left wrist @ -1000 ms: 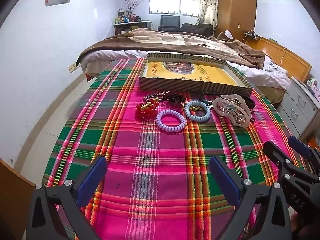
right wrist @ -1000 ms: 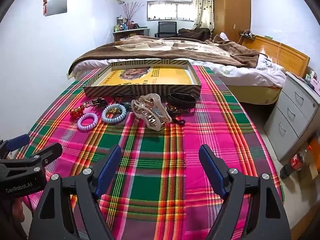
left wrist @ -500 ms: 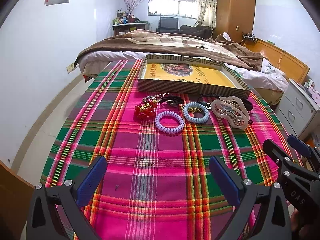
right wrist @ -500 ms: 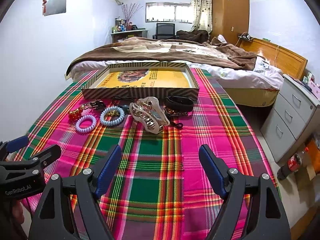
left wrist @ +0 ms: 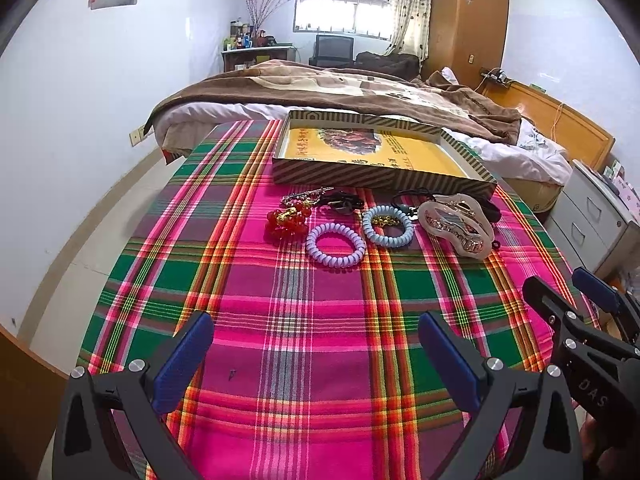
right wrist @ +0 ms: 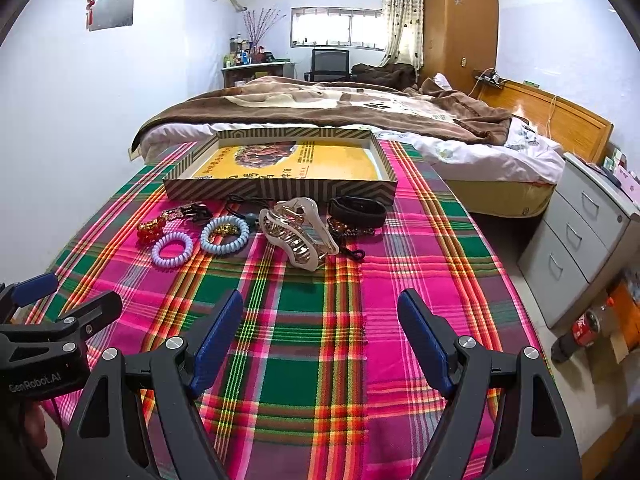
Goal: Organize jewelry
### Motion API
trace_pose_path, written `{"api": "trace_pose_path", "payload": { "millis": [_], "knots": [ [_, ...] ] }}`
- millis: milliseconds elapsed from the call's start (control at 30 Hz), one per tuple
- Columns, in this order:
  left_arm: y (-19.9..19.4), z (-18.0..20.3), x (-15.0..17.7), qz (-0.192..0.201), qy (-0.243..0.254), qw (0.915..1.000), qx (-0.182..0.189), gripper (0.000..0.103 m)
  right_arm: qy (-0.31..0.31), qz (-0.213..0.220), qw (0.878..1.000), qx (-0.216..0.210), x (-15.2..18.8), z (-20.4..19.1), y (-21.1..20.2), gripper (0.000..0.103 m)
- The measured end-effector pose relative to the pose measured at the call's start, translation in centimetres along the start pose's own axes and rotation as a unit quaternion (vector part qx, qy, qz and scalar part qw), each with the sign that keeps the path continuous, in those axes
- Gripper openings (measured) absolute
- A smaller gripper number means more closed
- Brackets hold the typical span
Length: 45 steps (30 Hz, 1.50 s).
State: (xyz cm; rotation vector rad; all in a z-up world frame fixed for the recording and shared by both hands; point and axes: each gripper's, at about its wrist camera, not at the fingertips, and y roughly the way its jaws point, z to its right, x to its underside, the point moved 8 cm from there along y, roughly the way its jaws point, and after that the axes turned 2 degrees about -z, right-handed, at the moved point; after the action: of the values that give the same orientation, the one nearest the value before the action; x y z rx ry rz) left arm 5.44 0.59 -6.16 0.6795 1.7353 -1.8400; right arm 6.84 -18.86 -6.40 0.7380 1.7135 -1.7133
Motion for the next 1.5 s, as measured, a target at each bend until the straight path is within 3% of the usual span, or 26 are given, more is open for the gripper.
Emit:
{"api": "trace_pose_path", "payload": {
  "millis": [1500],
  "knots": [
    [1.0,-1.1,0.0,-0.014,-0.002,0.9999,0.007,0.103,-0.011,-0.006,1.0,-0.009,-0.1,-0.1,1.2,0.08]
  ]
}}
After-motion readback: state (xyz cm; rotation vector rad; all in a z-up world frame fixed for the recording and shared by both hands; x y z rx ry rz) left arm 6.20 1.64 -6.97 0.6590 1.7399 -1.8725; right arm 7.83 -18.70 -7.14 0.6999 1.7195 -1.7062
